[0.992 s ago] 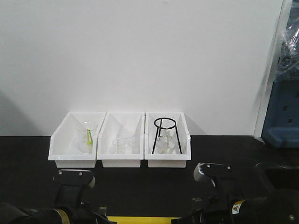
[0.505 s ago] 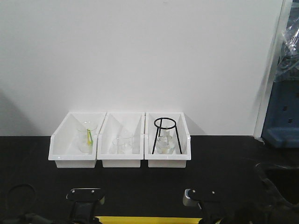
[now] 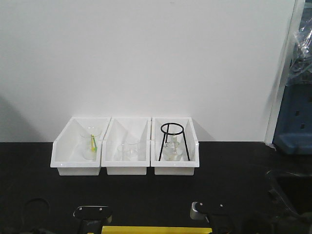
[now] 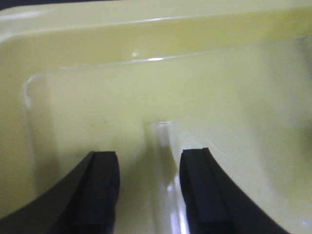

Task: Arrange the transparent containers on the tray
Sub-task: 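Lower both held tubes into the yellow tray and open both grippers, then raise both open grippers away from the yellow tray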

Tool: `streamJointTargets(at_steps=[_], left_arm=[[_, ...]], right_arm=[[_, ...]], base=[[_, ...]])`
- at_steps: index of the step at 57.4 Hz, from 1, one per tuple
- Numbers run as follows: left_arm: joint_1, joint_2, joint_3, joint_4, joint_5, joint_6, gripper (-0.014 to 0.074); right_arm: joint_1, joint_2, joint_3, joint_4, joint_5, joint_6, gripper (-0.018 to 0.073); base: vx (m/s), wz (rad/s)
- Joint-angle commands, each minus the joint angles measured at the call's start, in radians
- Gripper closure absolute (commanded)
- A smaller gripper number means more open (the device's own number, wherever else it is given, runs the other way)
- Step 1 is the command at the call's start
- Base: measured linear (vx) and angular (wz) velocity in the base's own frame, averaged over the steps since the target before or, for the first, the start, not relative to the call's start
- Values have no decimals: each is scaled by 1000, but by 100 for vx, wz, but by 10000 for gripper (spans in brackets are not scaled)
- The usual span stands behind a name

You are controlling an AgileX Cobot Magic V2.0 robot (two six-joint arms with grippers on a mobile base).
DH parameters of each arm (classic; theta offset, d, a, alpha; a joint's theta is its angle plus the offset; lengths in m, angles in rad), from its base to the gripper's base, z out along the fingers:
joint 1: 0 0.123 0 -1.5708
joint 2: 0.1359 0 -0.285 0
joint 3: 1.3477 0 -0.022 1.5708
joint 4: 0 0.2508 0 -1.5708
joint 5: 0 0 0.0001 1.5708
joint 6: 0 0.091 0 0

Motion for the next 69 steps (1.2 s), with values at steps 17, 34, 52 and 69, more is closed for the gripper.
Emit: streamJointTargets(at_steps=[17,34,52,69], left_arm=[[-3,-269,-27,24,-45,6,204],[-3,-632,-27,297,-67,7,375],[-3,-906,51,315,-64,6,605],[-3,-951,56,315,-49,6,605]], right_arm=[[-9,-250,-32,-6,-17,-88,62],[-9,-697,-31,-186,-41,-178,315],[-9,-929,-29,-187,-23,-175,566],[-8,-933,-29,-177,-12,-175,572]], base=[[0,0],[0,0],[0,0],[0,0]])
